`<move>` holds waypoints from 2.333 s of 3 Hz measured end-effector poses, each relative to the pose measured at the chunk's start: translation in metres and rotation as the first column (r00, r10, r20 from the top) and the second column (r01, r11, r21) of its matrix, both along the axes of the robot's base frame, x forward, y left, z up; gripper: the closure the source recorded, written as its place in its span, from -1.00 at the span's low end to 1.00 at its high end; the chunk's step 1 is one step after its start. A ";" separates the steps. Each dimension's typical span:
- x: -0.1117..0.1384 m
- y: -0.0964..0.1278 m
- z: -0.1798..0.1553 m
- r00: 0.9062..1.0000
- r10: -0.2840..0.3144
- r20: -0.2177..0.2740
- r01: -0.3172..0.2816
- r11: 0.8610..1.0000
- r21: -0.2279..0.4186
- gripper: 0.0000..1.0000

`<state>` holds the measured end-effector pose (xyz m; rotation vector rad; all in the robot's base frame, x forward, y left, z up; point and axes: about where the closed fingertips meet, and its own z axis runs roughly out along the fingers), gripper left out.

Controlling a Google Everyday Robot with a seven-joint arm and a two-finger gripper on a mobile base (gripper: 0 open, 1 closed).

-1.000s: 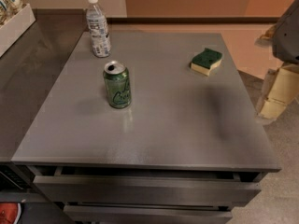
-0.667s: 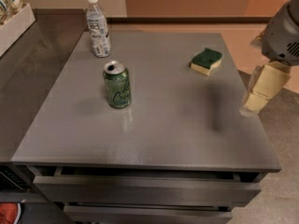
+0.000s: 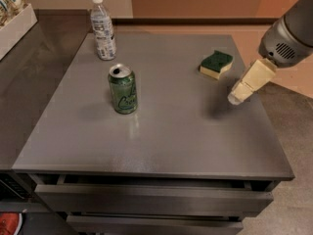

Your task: Move sponge near green can

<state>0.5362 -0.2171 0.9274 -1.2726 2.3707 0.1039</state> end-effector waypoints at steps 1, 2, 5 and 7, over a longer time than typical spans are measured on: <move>0.030 -0.005 -0.011 0.997 -0.073 0.024 0.071 0.995 0.074 -1.00; 0.059 -0.010 -0.024 0.990 -0.131 0.056 0.123 0.984 0.130 -1.00; 0.122 -0.008 -0.056 0.950 -0.301 0.085 0.272 0.930 0.248 -1.00; 0.144 0.007 -0.066 0.939 -0.313 0.146 0.272 0.931 0.245 -1.00</move>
Offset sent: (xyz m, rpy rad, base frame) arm 0.0962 -0.0207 -0.0365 0.1920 -0.1215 -0.2021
